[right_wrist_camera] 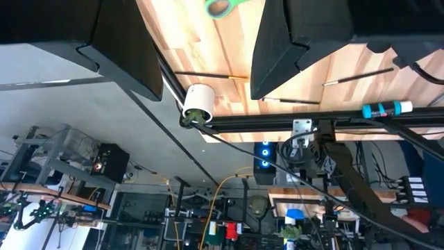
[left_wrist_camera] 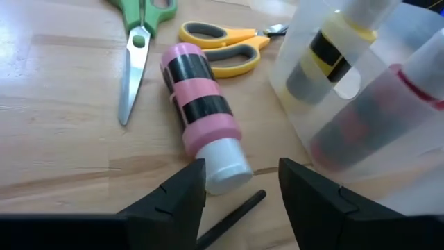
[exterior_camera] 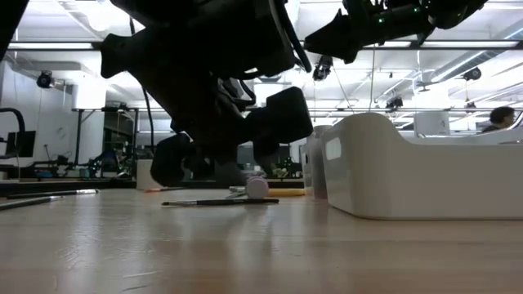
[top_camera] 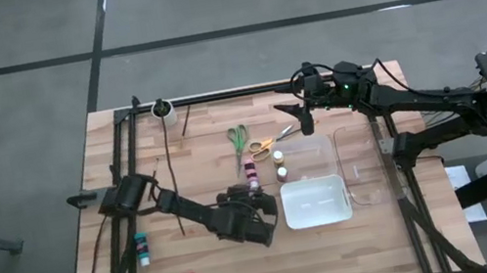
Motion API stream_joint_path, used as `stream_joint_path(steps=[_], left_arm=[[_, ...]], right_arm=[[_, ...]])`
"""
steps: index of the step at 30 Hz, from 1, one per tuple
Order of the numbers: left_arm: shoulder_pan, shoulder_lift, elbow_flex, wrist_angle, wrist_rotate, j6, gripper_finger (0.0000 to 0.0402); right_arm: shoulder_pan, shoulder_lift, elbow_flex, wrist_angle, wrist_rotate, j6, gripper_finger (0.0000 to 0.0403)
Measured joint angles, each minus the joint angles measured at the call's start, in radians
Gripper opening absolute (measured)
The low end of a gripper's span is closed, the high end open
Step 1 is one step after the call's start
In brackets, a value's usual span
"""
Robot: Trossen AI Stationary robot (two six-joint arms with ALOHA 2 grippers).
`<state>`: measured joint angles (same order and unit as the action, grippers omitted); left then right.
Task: Pick & Place Paint Supplies
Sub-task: Put the pink paint bottle into the left transparent bin
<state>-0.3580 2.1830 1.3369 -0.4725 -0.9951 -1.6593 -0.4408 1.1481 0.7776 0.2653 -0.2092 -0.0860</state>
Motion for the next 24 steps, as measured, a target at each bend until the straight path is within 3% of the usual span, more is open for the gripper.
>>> stream_joint_path(steps=[24], left_arm=[[0.006, -0.015, 0.0, -0.011, 0.012, 0.063, 0.0185]], right_arm=[[0.0, 0.0, 0.0, 0.0, 0.0, 0.0, 0.0217]])
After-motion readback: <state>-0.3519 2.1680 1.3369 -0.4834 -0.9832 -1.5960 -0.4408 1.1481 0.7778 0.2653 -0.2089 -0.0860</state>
